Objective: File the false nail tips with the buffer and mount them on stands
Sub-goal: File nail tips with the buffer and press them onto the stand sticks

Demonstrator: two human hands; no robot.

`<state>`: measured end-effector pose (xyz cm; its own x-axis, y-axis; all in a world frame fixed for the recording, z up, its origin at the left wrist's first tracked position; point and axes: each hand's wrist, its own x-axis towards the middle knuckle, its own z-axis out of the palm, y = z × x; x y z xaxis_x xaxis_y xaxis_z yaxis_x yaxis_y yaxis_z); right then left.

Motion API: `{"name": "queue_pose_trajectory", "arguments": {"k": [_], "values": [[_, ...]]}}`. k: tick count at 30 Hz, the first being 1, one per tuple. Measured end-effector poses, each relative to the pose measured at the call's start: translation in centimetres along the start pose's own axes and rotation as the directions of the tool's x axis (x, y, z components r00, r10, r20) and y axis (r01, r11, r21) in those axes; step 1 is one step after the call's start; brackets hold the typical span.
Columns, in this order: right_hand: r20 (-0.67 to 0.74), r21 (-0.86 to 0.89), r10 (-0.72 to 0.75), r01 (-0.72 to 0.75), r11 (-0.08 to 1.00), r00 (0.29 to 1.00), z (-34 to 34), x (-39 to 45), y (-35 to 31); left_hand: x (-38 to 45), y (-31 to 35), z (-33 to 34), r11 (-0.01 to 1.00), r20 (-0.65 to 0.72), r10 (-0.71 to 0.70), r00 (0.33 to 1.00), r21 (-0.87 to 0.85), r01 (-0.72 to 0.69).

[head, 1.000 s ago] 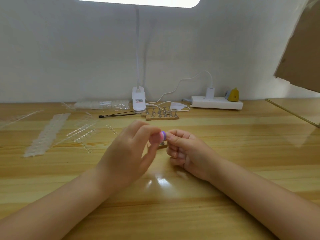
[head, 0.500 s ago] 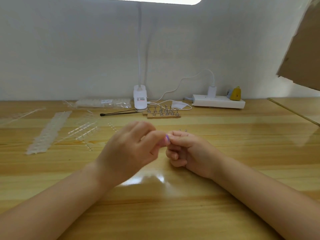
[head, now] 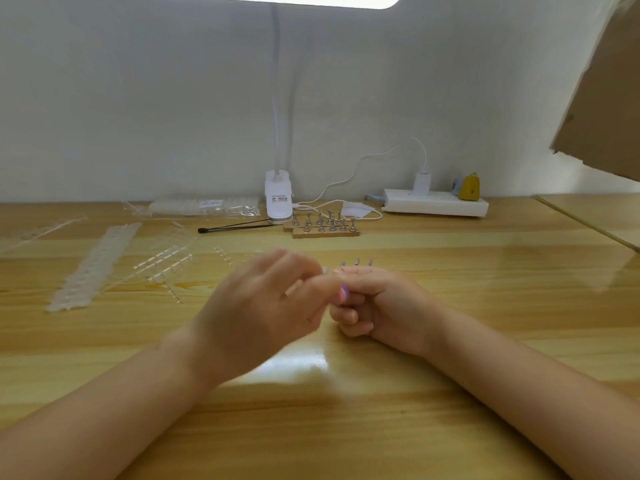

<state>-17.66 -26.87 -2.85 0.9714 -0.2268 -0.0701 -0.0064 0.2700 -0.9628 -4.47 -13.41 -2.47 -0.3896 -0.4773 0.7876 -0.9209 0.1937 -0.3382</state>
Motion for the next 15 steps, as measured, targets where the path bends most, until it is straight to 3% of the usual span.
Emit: {"name": "queue_pose_trajectory", "arguments": {"k": [6, 11, 15], "values": [[0.036, -0.031, 0.034, -0.033, 0.999, 0.999, -0.1, -0.1, -0.1, -0.1, -1.3, -0.6, 0.995, 0.029, -0.092, 0.995, 0.035, 0.090], [0.080, -0.089, 0.013, -0.006, 0.996, 0.997, 0.0, -0.2, -0.2, 0.4, 0.6, 0.0, 0.993, -0.004, 0.010, 1.000, -0.114, -0.011], [0.064, 0.006, 0.061, -0.062, 0.998, 0.996, -0.3, -0.1, -0.3, -0.1, -0.9, -0.6, 0.998, 0.051, -0.066, 0.997, 0.013, 0.066]]}}
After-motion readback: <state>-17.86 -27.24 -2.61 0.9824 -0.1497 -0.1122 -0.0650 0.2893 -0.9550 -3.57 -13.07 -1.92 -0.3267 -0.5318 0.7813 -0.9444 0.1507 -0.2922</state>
